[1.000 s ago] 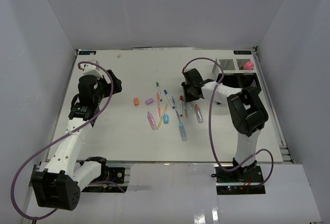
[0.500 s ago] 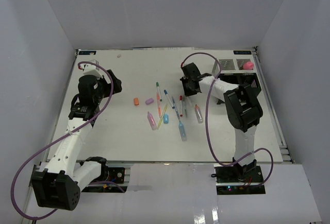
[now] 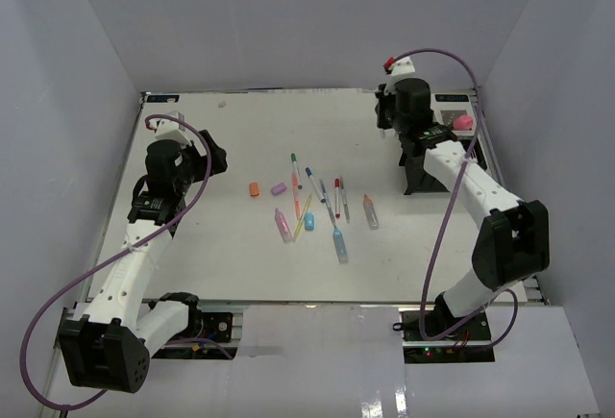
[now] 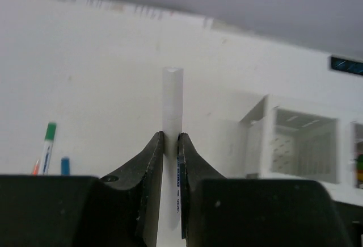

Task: Sort the stationery into containers
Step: Place the pen in the storage box.

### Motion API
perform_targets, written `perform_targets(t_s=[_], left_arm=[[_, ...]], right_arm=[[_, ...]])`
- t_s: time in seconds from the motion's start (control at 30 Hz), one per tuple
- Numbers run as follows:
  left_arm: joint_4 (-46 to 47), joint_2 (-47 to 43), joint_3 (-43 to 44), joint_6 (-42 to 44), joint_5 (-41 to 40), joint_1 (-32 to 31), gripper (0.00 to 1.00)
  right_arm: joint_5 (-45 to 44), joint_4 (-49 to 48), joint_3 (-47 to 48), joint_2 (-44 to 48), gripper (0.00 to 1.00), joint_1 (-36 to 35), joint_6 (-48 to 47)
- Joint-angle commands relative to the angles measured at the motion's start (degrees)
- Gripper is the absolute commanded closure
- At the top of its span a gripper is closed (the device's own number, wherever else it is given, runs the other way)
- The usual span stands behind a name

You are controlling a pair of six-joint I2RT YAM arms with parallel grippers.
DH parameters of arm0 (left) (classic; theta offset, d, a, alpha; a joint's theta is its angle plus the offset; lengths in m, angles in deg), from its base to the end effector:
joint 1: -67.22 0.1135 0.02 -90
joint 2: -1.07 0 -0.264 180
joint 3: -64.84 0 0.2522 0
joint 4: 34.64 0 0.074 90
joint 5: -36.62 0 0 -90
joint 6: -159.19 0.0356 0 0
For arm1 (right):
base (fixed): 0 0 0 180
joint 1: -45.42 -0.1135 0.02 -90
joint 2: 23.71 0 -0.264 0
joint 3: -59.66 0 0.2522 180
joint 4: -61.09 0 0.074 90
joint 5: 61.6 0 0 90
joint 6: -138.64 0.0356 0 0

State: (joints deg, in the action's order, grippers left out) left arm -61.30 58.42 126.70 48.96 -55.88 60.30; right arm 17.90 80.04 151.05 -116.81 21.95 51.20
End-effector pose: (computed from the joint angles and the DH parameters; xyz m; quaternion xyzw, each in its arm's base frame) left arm 0.2290 -0.0262 0.3143 -0.1082 0.8226 -0.1134 0.5466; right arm 0.3588 0.1487 0.3311 -0.0974 0.8148 0.0542 0.5689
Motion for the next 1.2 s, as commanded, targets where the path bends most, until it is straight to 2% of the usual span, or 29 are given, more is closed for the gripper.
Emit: perform_targets(t_s=[0.0, 0.33, 0.57, 0.67, 0.8, 0.87, 0.97, 1.1, 1.17], left_arm=[[0.16, -0.74, -0.28, -0.08, 0.48, 0.15, 0.02], [0.16, -0.12, -0.46, 0.01, 0.31, 0.15, 0.02], [0.08, 0.93, -0.37, 0.01, 1.27, 0.24, 0.02], [0.16, 0.84, -0.37, 0.01, 1.45, 0.15, 0.02], [0.16, 0.67, -0.37, -0.07, 1.62, 0.15, 0.02], [0.16, 0.67, -0.46, -0.16, 1.71, 0.15, 0.02], [0.25, 0.58, -0.55, -0.16, 1.62, 0.15, 0.02], [0.16, 0.49, -0.46, -0.25, 1.89, 0.15, 0.02], [0.16, 0.4, -0.46, -0.34, 2.15, 0.15, 0.02]], right_arm=[[-1.98, -16.75, -5.28, 4.23, 0.92, 5.0, -4.58], [-0.75, -41.54, -13.46, 1.08, 0.92, 14.4, -6.52], [-2.24, -50.44, -14.96, -5.94, 0.92, 16.69, -4.51], [-1.45, -50.72, -14.96, -8.32, 0.91, 17.22, -3.89], [-2.24, -51.86, -17.06, -9.64, 0.77, 17.31, -3.8], [-2.33, -51.86, -17.59, -10.0, 0.73, 17.4, -3.8], [-1.89, -51.69, -19.09, -9.03, 0.59, 17.4, -3.89], [-1.28, -47.92, -19.53, -5.08, 0.42, 17.4, -4.15], [-0.4, -42.48, -18.22, -2.18, 0.39, 17.31, -4.5]])
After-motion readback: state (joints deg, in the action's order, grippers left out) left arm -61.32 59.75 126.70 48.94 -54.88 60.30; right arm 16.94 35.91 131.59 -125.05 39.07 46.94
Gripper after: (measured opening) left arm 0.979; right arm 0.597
